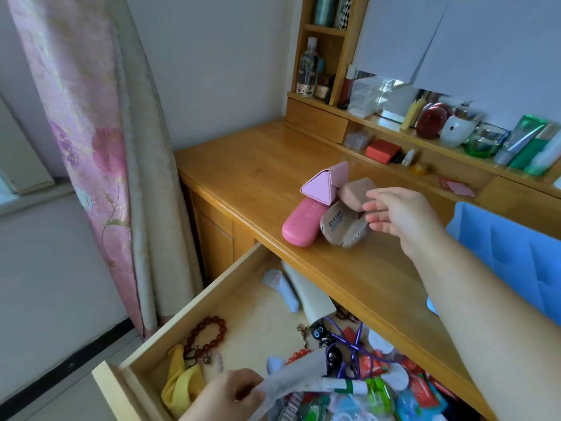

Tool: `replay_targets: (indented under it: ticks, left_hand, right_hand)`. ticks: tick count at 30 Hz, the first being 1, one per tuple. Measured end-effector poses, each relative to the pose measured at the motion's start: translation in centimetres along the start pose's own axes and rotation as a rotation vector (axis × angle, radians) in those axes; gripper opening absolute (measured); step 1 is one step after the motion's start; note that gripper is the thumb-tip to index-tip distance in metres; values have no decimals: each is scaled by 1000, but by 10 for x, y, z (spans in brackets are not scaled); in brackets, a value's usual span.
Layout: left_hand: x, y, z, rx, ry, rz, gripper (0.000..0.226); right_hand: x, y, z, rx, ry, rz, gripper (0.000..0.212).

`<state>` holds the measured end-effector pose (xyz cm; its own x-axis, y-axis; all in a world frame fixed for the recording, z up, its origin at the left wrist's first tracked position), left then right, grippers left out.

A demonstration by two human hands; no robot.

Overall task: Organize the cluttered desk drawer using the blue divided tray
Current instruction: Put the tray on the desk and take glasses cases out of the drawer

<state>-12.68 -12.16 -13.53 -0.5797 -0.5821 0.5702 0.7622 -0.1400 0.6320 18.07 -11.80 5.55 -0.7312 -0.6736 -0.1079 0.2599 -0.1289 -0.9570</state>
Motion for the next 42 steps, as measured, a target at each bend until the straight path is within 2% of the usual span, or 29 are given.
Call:
replay_targets:
  ticks: [2, 4, 7, 8, 10, 12, 15, 18, 21, 24, 30, 32, 33, 36, 38, 40, 42]
  left_hand:
    - [0, 5, -6, -110, 30, -43, 27]
    - [0, 2, -6, -139, 126, -36, 37]
    - [2, -8, 4, -159, 353, -57, 21]
    - [3, -10, 8, -173, 407, -55, 18]
    - [2, -14, 10, -213, 435, -55, 27]
    - [-1, -17, 6, -256, 428, -57, 29]
    - [-3, -19, -1, -313, 450, -61, 29]
    - [-7, -20, -3, -314, 488, -70, 29]
    - [-8, -22, -3, -309, 497, -78, 30]
    - [-11, -25, -2, -313, 506, -81, 31]
    - [-15, -29, -2, -294, 491, -49, 30]
    - [-14, -28, -3, -301, 484, -45, 29]
    - [-13, -27, -3, -312, 482, -43, 29]
    - [-13, -26, -4, -336, 464, -31, 29]
    - [-13, -25, -4, -351, 446, -19, 28]
    - [-13, -24, -4, -357, 437, 4, 26]
    - [-12, -24, -4, -366, 431, 27, 24]
  right_hand:
    - [29, 9, -4, 69, -41, 157, 20]
    - [71, 27, -14, 126, -229, 284, 22]
    - [130, 74, -33, 352, -613, 276, 17]
    - [142, 94, -39, 457, -691, 266, 19]
    - [148, 129, -49, 698, -724, 283, 38]
    - [138, 147, -56, 863, -621, 270, 56]
    - [114, 166, -72, 920, -478, 183, 72]
    - [103, 182, -88, 1037, -453, 96, 74]
    - [110, 178, -89, 1121, -378, 151, 66]
    - [137, 159, -75, 912, -321, 272, 56]
    - [197, 83, -25, 149, -348, 299, 44]
    - [189, 52, -14, -44, -271, 317, 43]
    - [179, 38, -9, -54, -182, 360, 42]
    - [126, 9, 0, 222, 145, 470, 48]
    - [84, 4, 1, 430, 289, 403, 51]
    - [54, 11, -3, 519, 321, 293, 53]
    - [40, 20, -9, 630, 233, 210, 56]
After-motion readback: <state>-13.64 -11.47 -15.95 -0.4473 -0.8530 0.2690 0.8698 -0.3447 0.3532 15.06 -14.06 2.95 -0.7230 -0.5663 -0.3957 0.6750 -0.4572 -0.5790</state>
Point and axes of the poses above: each hand's wrist, its own x-axis away from the middle knuckle, its own z-axis out of the back of the hand, y = z × x, the point moved 2 cm from there along -x, towards the middle knuckle, and after that the axes turned 10 degrees about z, right-handed, at the moved point
